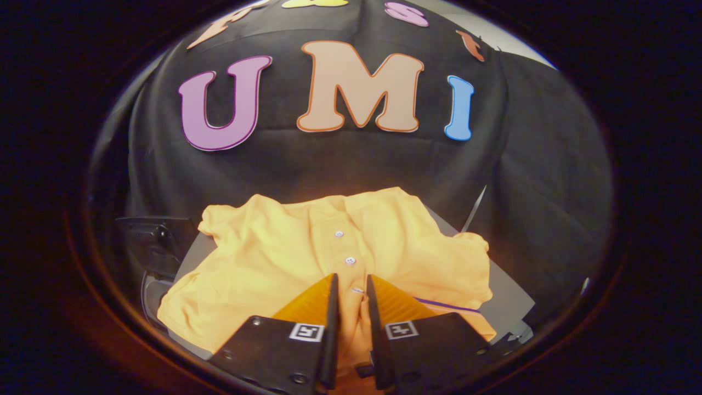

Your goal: Put the clothes into the washing machine and then close the washing machine lid.

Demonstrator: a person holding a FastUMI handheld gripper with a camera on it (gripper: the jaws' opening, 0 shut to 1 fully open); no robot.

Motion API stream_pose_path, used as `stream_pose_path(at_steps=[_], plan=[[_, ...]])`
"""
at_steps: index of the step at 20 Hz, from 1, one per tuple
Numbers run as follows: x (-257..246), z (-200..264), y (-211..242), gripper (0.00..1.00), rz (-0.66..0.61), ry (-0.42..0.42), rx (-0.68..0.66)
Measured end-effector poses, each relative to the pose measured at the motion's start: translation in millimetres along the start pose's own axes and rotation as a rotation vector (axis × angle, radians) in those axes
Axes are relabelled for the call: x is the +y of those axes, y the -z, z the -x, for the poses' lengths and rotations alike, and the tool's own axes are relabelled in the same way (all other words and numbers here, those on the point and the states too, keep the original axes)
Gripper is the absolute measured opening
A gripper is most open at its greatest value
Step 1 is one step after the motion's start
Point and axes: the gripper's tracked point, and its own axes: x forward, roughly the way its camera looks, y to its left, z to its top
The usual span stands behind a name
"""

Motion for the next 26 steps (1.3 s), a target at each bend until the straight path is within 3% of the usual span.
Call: stream_pose_path(at_steps=[1, 3, 10, 16, 21, 26], plan=[[-0.6, 1.0, -2.1, 0.17, 0.025, 0.011, -0.018], [1.4, 3.5, -3.2, 0.09, 0.028, 0.017, -0.03], [35.5, 47.2, -56.8, 0.08, 0.004, -0.046, -0.156], [98.3, 86.6, -87.8, 0.08, -0.09, -0.159, -0.217], [174.4, 109.2, -82.7, 0.08, 0.017, -0.264, -0.214], [249.2, 120.7, -74.2, 0.08, 0.027, -0.4, -0.187]])
